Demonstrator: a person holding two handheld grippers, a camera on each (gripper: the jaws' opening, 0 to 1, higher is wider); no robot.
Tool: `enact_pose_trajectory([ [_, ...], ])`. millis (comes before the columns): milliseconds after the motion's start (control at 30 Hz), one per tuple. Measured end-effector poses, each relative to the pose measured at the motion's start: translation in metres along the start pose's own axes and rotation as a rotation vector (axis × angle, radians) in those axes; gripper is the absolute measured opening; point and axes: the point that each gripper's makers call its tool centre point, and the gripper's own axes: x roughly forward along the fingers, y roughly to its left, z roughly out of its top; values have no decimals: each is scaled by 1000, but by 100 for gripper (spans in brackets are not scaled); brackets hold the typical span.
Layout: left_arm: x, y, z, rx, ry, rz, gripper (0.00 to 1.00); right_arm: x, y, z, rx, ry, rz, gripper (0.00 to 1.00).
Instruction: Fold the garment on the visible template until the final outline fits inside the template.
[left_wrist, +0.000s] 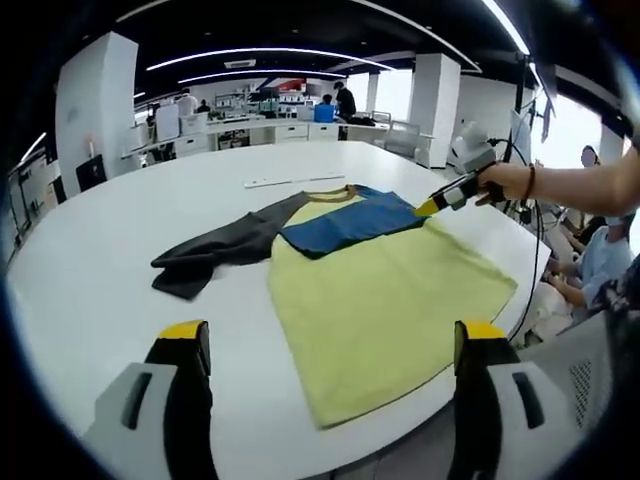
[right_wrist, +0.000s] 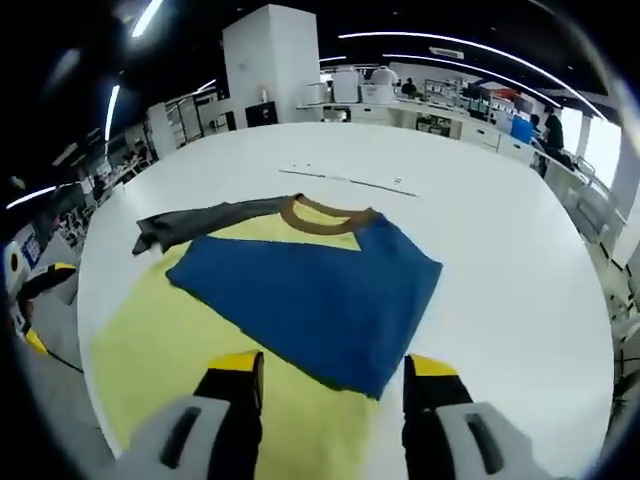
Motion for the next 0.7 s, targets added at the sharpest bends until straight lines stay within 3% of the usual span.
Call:
enact_pose_trajectory([
  [400, 3, 1, 1, -10, 0, 4, 94, 1, -9, -22, -3, 9, -42, 18],
  [700, 13, 3, 0, -2, 12, -10, 89, 5, -21, -27, 39, 5, -91, 11],
])
